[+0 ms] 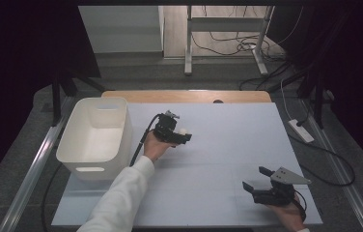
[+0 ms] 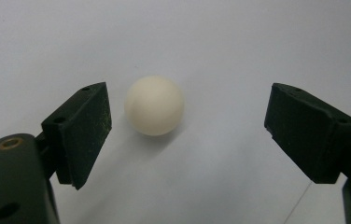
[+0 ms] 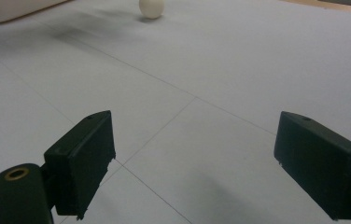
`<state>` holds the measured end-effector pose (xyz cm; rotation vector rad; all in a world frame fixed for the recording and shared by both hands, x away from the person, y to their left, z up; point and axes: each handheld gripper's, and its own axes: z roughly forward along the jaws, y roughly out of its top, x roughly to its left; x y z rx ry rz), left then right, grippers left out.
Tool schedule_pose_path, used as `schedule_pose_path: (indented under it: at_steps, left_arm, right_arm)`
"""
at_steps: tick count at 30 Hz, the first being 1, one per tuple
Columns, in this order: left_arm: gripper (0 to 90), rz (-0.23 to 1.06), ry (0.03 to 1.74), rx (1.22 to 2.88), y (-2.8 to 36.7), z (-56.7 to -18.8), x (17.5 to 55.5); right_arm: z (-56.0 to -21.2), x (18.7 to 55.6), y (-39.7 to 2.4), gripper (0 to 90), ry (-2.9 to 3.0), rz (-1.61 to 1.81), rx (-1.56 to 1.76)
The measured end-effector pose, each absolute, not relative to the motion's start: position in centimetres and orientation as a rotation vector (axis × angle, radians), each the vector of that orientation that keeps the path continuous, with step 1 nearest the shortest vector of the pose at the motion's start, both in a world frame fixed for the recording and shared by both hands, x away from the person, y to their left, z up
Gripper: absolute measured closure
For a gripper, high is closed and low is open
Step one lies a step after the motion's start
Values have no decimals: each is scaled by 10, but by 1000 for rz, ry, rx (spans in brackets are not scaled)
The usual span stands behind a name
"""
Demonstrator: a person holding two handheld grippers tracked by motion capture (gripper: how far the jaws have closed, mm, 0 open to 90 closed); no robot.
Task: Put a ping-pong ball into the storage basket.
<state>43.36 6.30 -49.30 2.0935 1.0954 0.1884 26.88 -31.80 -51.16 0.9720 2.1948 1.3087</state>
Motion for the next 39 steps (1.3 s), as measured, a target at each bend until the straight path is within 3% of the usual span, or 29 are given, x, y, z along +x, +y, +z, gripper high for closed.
schedule_pose_path:
  at_steps: [25,39]
  left_arm:
    - [167,203,1151,2106,60,-518,451]
    - [286,213,1116,2123,58,-525,453]
  right_arm:
    - [-512,269,-318,123,2195,1314,969]
    - [-512,269,-318,123,2196,1309,969]
